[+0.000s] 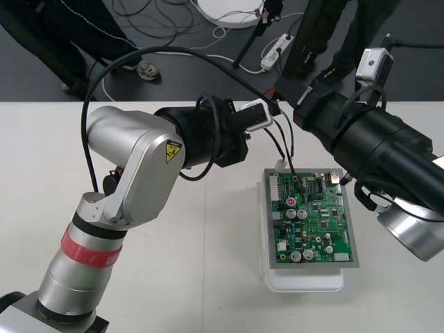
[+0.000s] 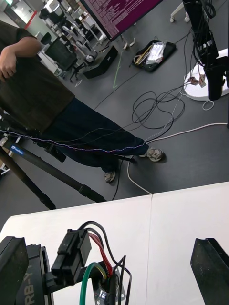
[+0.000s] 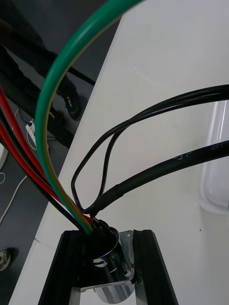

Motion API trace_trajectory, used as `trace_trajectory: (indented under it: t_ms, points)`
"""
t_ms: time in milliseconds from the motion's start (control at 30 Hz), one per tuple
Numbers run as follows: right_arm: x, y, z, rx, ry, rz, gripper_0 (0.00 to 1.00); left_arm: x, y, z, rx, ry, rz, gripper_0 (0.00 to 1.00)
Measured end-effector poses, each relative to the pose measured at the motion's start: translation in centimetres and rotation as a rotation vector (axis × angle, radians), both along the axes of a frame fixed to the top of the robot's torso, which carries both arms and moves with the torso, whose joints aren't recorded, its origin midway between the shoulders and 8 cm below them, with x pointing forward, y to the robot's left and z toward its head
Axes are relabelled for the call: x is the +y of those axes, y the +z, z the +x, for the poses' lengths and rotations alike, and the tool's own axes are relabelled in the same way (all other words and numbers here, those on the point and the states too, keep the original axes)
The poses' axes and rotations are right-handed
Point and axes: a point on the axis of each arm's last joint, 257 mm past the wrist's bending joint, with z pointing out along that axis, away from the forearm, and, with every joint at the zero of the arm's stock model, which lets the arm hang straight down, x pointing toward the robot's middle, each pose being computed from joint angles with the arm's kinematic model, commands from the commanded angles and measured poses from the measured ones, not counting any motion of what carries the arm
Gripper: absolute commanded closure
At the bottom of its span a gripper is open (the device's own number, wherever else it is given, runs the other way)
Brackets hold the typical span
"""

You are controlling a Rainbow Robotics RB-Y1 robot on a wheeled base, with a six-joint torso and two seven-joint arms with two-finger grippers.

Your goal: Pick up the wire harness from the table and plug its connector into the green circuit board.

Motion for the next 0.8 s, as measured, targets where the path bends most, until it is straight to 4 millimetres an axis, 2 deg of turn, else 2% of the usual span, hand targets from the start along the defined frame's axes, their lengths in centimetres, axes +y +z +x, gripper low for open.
trace_trajectory:
  t_ms: [800]
  points:
    - [-0.77,-0.73,-0.06,0.027,0.004,-0.024,0.00,-0.28,0.10,-0.10,0.001,-0.003,-0.006,1.00]
